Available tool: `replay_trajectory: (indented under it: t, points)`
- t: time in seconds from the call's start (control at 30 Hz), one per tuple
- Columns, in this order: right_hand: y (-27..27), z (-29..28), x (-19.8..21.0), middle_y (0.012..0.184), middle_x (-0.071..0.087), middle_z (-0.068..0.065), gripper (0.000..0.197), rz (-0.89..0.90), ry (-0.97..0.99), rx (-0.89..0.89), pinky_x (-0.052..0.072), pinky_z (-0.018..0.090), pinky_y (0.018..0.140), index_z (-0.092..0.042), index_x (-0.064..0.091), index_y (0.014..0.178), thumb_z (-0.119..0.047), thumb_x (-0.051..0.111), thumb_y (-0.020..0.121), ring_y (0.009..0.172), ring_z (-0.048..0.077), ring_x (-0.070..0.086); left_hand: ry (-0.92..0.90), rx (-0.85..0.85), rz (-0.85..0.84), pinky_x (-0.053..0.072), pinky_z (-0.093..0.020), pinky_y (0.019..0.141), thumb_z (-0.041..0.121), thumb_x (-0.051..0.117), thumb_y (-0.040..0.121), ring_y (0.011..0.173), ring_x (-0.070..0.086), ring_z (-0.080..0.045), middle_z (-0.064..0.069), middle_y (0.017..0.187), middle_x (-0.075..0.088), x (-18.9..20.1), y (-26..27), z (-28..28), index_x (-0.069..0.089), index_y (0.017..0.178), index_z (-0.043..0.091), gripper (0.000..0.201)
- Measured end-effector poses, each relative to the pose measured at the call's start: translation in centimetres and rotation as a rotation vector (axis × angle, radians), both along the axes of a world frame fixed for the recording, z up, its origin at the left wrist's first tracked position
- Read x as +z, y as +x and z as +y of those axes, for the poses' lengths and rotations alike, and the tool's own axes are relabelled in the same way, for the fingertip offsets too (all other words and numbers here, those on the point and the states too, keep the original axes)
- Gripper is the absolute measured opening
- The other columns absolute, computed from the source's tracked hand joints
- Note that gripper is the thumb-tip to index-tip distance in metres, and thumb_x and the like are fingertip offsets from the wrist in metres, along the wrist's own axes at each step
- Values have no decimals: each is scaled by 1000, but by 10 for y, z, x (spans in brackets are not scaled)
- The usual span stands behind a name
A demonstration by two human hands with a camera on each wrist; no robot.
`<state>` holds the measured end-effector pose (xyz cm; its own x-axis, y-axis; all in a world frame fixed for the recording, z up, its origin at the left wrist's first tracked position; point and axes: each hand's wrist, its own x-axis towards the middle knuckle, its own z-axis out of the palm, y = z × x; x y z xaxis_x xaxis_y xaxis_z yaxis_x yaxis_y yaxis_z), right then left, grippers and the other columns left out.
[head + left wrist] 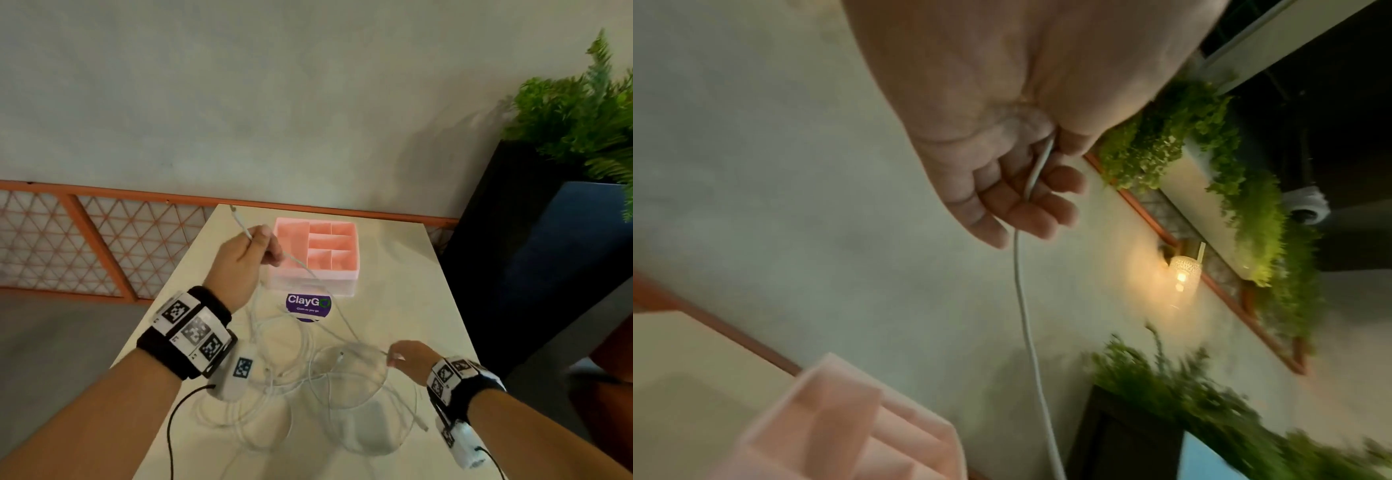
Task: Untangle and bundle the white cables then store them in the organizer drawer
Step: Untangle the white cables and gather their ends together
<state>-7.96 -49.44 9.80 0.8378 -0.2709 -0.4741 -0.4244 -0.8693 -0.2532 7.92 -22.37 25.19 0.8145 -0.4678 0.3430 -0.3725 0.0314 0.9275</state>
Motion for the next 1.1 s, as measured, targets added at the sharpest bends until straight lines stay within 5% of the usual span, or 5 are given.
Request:
replay_trajectory:
  t: [0.23, 0.47, 0.6, 0.7, 1.1]
  points:
    - [1, -32, 31, 57, 57, 7, 32, -407, 337, -489, 41, 26, 50, -18, 56, 72, -11, 37, 97, 51, 21, 55, 96, 99, -16, 51, -32, 69, 26, 34, 100, 59, 57, -9, 7, 57, 61, -12, 22, 50, 56, 69, 12, 40]
    - [47, 11, 184, 53, 50, -7, 18, -923, 307, -169, 40, 13, 44, -24, 69, 93, -31, 52, 92, 45, 3, 44, 255, 38, -97, 43, -23, 61, 33, 40, 97, 51, 49, -7, 4, 51, 52, -12, -3, 25, 58, 102, 26, 20]
    - [53, 58, 215, 46, 54, -19, 15, -774, 326, 151, 36, 10, 48, -23, 73, 89, -27, 58, 90, 44, 1, 47, 329, -85, -190, 40, -17, 53, 40, 54, 90, 46, 42, -8, 5, 48, 39, 11, -20, -6, 41, 131, 42, 44]
    - [55, 73, 207, 46, 52, -15, 14, -764, 375, 221, 38, 16, 52, -19, 70, 81, -24, 60, 89, 48, 3, 45, 441, -154, -242, 46, -26, 59, 40, 54, 91, 45, 46, -3, 12, 45, 50, 18, -25, -21, 63, 103, 36, 16]
    - [24, 10, 81, 58, 65, -4, 28, -381, 574, -295, 38, 28, 58, -19, 60, 69, -14, 43, 90, 61, 17, 54, 108, 252, -140, 43, -33, 65, 30, 46, 96, 48, 43, -6, 6, 49, 45, 27, 5, 39, 60, 75, 25, 27]
